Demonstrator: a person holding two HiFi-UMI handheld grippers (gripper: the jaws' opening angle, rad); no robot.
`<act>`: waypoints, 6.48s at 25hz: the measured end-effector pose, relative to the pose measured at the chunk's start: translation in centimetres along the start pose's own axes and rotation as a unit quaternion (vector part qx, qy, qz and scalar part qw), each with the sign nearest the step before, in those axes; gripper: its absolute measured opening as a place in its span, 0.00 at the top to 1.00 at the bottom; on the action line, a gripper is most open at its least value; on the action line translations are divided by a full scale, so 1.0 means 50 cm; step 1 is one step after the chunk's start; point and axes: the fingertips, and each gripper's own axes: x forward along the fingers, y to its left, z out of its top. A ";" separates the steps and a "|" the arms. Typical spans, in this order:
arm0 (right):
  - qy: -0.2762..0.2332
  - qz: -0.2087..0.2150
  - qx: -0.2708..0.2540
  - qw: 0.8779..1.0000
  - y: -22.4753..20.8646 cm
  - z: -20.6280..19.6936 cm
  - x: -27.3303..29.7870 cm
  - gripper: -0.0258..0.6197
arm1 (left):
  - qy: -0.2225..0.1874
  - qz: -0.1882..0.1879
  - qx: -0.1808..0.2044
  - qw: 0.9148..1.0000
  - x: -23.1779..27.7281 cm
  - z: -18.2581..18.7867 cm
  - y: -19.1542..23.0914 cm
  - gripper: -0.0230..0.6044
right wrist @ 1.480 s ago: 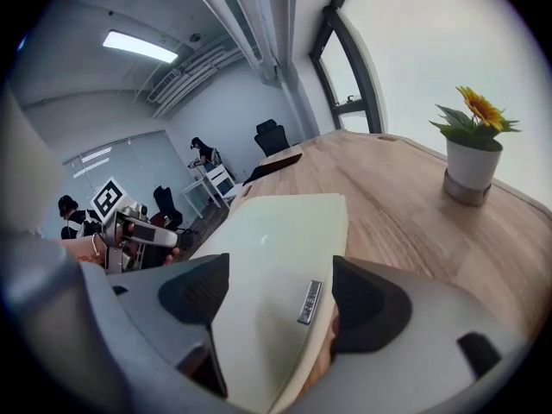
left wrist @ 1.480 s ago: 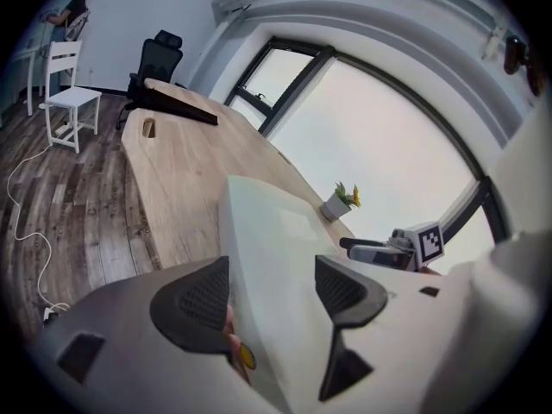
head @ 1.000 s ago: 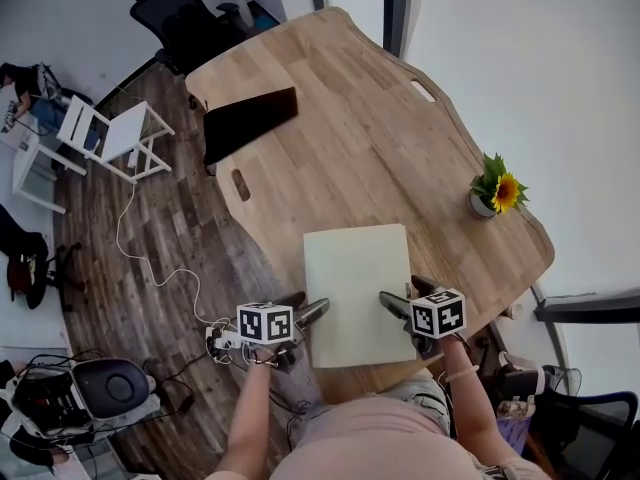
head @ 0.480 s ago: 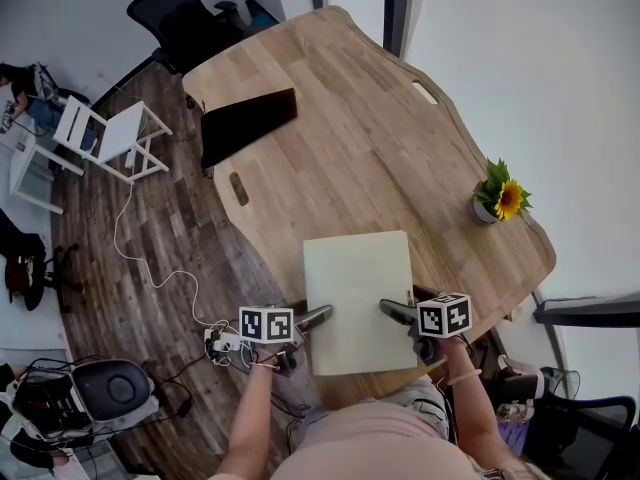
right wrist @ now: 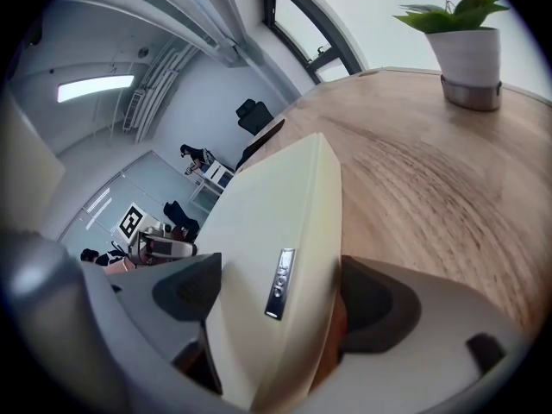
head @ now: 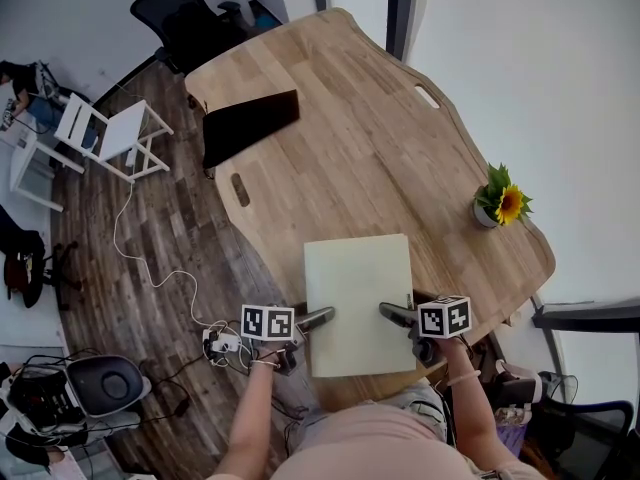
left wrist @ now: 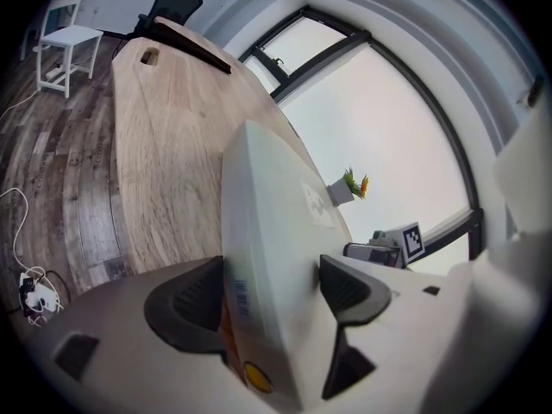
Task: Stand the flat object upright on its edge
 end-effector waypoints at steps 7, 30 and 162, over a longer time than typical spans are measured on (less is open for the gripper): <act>-0.003 -0.004 -0.002 1.000 0.004 0.000 0.002 0.31 | 0.003 -0.017 -0.015 1.000 0.001 -0.001 0.001 0.46; -0.048 -0.020 -0.023 0.998 0.031 0.007 -0.044 0.31 | -0.032 0.000 0.031 0.999 -0.022 0.003 -0.056 0.46; -0.271 -0.105 -0.384 0.877 0.216 0.094 -0.226 0.30 | -0.203 0.126 0.384 0.892 -0.172 0.014 -0.237 0.44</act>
